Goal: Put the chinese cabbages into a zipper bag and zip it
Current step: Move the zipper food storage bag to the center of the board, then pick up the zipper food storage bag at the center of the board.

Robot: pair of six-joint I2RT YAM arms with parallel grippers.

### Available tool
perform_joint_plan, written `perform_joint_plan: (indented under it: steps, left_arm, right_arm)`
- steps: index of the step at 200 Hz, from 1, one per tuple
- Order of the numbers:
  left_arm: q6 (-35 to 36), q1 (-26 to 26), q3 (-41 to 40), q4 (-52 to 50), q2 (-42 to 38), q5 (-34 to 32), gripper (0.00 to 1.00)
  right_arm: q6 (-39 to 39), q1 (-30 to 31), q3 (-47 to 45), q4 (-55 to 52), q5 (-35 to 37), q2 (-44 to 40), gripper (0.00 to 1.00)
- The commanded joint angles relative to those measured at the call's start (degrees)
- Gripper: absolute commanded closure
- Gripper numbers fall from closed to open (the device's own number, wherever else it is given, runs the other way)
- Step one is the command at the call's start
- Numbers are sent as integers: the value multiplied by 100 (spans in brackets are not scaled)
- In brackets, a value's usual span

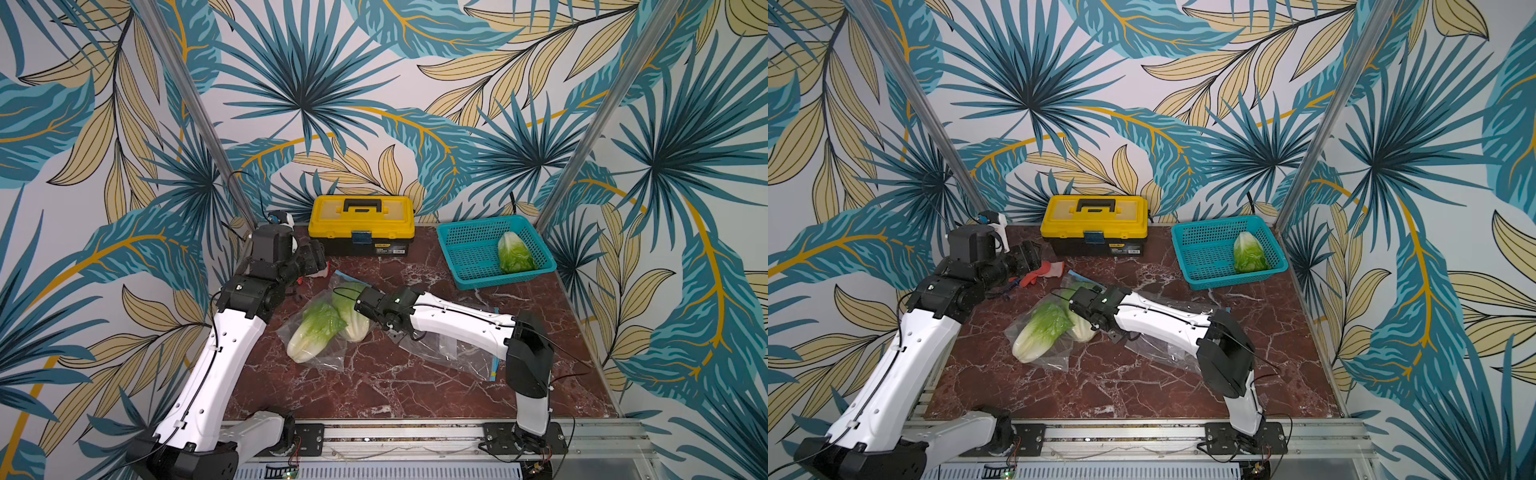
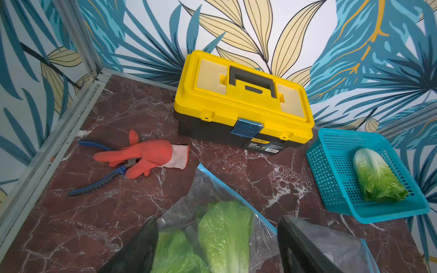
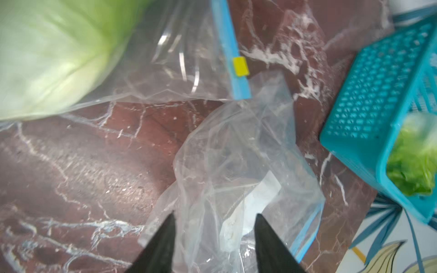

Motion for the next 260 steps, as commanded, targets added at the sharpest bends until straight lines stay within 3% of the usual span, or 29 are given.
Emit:
perform_joint_plan:
  steps: [1, 30, 60, 91, 119, 144, 219, 240, 260]
  left_arm:
    - [48, -255, -32, 38, 192, 233, 20]
    - [355, -1041, 171, 28, 612, -286, 18]
    - [409, -1709, 426, 45, 1108, -269, 18]
    - [425, -2580, 773, 43, 1717, -132, 18]
    - [380, -3147, 1023, 41, 2200, 196, 18]
    - [279, -3340, 1149, 47, 2399, 250, 18]
    - [312, -3355, 1204, 41, 2495, 270, 21]
    - [268, -3365, 1229, 37, 2547, 340, 23]
    - [308, -3389, 1232, 41, 2521, 317, 25]
  right_arm:
    - [233, -256, 48, 90, -1393, -800, 36]
    - [1233, -1115, -1014, 301, -2121, -2046, 35]
    - [2026, -2865, -2699, 267, -2448, -3182, 37]
    - [1950, -4714, -4013, 512, -2569, -3930, 44]
    - [1712, -5516, -4657, 1012, -2813, -3772, 53]
    - [1735, -5626, -4950, 1586, -3038, -3505, 62]
    - [1790, -5716, -5434, 2632, -3240, -2848, 69]
    - [1825, -5708, -5535, 2777, -3539, -3054, 85]
    - [1845, -5632, -5377, 2443, -3847, -3758, 98]
